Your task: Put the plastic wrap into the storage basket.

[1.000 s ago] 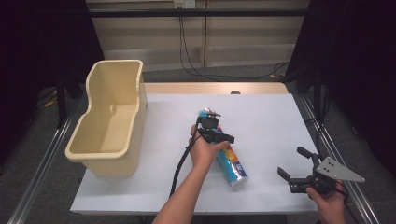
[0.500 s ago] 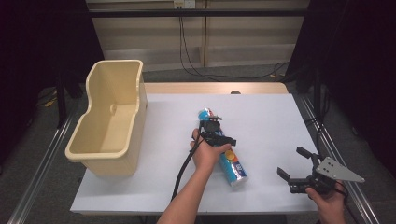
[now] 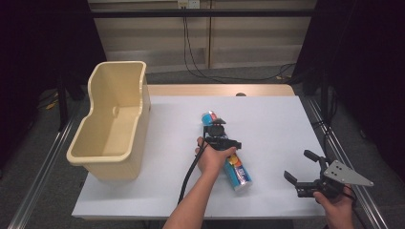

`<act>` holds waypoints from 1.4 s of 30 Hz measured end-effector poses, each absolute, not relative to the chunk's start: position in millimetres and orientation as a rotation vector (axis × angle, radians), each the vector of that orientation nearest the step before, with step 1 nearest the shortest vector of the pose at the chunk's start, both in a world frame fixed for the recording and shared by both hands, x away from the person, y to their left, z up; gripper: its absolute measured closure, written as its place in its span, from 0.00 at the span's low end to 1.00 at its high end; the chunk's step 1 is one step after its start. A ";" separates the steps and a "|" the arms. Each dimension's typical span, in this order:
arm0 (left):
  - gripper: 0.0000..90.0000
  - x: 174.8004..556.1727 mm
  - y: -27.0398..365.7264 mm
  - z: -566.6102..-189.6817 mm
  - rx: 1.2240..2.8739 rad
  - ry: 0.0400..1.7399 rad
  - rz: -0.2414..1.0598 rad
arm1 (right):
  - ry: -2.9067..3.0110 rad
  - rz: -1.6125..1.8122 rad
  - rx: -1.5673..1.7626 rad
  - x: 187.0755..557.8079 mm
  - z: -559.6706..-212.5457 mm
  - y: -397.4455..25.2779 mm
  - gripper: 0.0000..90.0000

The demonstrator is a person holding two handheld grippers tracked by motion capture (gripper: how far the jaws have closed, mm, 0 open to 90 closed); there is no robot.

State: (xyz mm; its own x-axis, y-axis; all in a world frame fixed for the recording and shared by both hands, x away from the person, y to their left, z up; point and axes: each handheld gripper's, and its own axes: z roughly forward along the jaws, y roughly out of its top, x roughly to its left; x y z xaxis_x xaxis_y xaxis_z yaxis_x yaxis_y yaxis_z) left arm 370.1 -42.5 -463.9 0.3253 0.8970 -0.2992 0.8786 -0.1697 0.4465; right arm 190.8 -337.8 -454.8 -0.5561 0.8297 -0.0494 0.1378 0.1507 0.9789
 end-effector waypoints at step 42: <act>0.31 380.2 7.3 -447.4 2.274 1.661 0.059 | 1.831 1.426 0.913 190.7 -455.5 -336.5 0.00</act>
